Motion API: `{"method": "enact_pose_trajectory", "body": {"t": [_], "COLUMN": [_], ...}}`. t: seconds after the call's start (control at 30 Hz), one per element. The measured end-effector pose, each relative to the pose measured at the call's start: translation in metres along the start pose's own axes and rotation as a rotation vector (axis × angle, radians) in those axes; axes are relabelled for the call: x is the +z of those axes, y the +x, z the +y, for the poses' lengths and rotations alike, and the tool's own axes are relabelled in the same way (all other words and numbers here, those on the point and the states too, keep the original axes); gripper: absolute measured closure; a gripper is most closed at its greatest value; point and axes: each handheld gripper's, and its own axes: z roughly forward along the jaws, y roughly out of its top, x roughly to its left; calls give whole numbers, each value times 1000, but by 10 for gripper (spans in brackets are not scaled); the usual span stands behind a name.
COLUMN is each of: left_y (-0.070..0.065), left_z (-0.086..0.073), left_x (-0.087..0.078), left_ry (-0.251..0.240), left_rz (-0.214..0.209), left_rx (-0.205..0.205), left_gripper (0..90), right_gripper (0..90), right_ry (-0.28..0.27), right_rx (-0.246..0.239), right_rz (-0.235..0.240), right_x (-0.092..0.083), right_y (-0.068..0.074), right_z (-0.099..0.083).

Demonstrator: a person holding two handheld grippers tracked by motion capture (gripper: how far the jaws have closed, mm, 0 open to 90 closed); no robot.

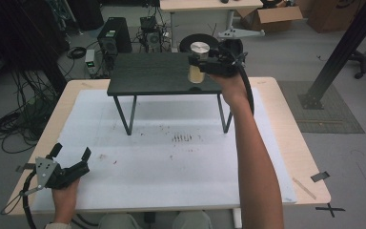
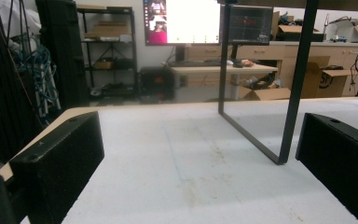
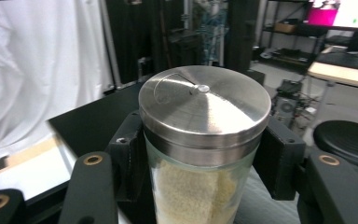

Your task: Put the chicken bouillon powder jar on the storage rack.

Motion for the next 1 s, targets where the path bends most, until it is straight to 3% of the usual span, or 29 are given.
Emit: {"method": "enact_pose_trajectory", "body": {"t": [0.3,0.53,0.8,1.0], "left_y": [0,0,0,0], "left_z": [0,0,0,0], "left_x": [0,0,0,0], "left_ry": [-3,-2,0,0], "left_rz": [0,1,1,2], "left_rx": [-3,-4,-2,-1], "left_gripper": [13,13,15,15], "right_gripper": [428,428,428,428], "right_ry": [7,18,34,59], "right_rx": [25,47,65,66], "right_rz": [-99,-144,-178,-174], "right_x": [15,27,38,45], "right_y": [-19,-30,-38,-39], "right_z": [2,0,-5,-8]}}
